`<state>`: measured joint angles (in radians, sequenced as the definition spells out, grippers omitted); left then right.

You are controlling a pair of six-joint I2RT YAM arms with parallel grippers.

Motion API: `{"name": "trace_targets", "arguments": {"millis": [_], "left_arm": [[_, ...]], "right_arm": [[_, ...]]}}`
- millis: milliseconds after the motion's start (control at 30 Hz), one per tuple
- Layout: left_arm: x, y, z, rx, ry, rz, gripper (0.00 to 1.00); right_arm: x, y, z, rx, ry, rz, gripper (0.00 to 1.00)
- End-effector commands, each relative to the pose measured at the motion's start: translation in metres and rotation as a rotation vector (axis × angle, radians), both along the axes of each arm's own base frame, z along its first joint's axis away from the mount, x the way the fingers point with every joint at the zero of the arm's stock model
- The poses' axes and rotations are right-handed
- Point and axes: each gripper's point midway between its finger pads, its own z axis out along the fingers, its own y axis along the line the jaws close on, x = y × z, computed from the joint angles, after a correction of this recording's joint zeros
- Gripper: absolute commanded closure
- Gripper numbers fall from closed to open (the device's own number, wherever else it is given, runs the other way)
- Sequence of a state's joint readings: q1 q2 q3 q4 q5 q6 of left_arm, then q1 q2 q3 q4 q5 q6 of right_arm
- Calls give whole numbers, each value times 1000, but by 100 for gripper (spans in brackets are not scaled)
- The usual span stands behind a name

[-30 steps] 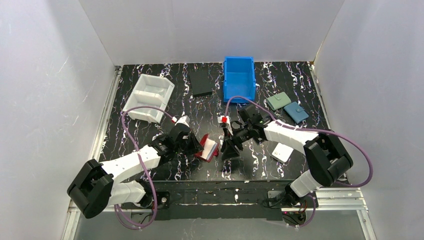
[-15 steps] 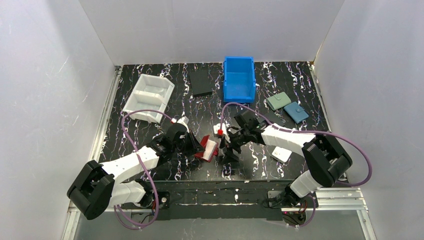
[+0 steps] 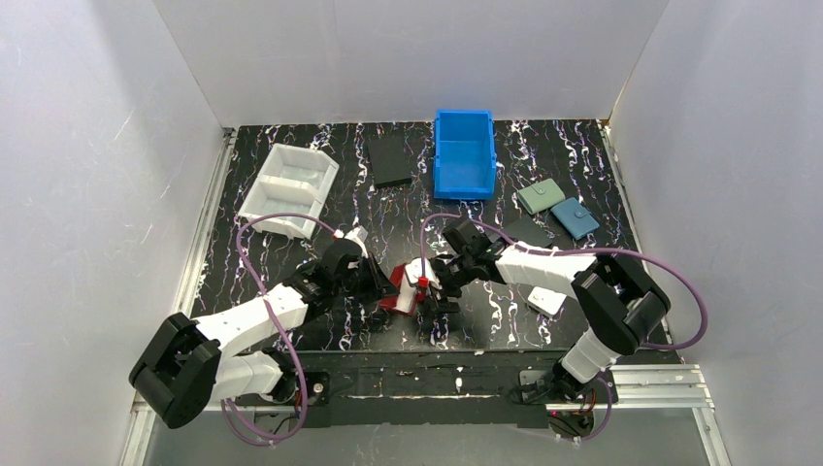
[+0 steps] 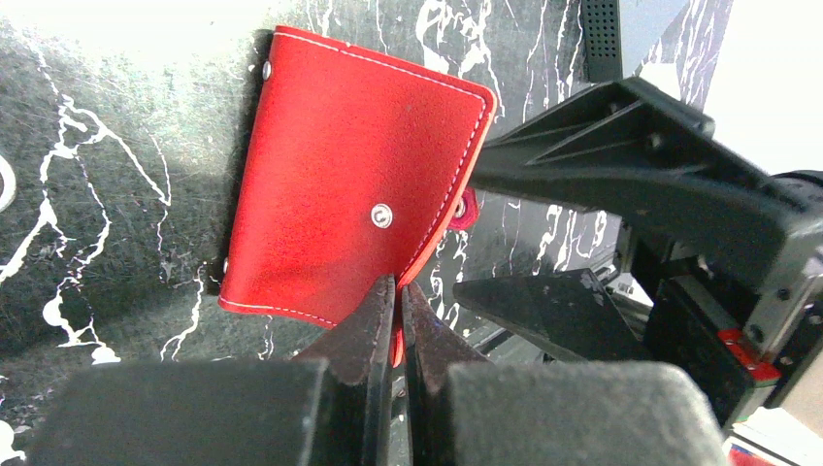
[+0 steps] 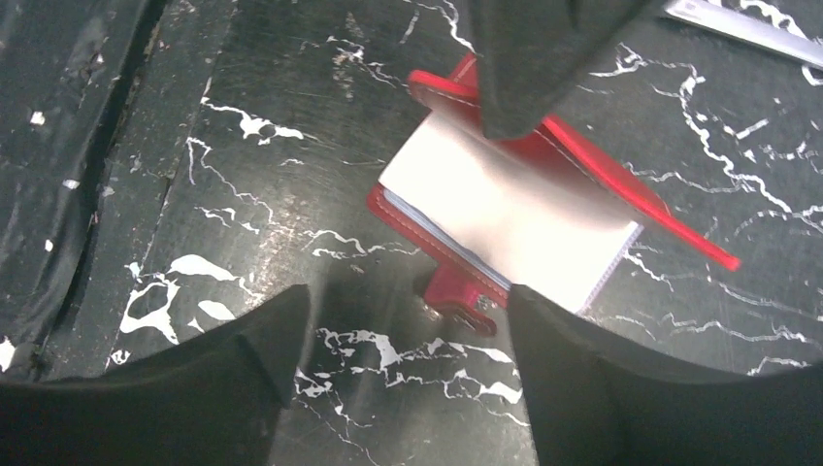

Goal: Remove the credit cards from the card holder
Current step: Open the card holder at the center of the board.

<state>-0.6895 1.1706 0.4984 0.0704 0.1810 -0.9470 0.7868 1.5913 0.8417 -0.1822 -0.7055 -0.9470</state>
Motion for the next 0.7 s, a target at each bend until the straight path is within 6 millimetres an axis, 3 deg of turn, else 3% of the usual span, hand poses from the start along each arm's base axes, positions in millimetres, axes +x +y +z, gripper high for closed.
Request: {"name": "trace_targets", "arguments": {"millis": [0, 167, 300, 433, 667], "left_arm": [[-6, 2, 2, -10, 12, -14, 100], [-4, 5, 0, 3, 15, -6, 100], [-2, 7, 0, 12, 14, -4, 100], [0, 9, 0, 22, 15, -6, 100], [2, 10, -4, 27, 25, -11, 100]], "right_arm": [[-8, 4, 4, 5, -53, 117, 27], [-1, -6, 0, -65, -107, 141, 59], [11, -14, -7, -123, -175, 117, 71], [19, -17, -10, -148, -211, 99, 72], [18, -17, -12, -146, -214, 96, 62]]}}
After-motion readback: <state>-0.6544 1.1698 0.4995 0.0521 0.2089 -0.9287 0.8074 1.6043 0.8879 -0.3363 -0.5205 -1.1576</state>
